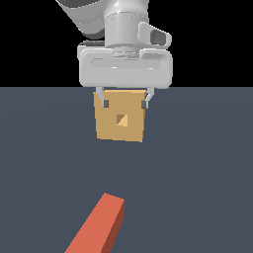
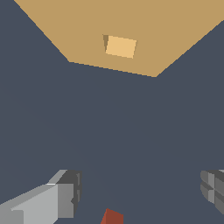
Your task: Insert the peg into the horizontal hole in a box.
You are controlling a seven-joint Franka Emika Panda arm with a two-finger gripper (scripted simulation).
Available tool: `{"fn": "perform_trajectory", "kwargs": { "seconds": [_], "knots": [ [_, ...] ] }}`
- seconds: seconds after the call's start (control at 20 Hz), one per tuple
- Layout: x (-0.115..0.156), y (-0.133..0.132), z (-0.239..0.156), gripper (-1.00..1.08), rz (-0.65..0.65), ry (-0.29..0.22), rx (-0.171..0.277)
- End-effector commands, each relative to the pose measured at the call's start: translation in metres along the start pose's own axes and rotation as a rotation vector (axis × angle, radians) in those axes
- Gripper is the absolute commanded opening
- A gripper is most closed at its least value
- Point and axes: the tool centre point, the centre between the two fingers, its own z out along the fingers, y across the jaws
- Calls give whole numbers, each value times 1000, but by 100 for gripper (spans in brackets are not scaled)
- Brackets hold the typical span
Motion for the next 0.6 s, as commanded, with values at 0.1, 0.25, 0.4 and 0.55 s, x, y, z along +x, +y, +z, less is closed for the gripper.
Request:
{"fn": "perform_trajectory", "kwargs": {
  "seconds": [0.1,0.25,0.4,0.55],
  "knots": [
    [-3,0,1,100,3,0,0],
    [-16,-1,5,100,21,0,-1],
    [-41,-4,12,100,52,0,-3],
    [-76,-9,23,100,98,-1,-6]
  ]
}}
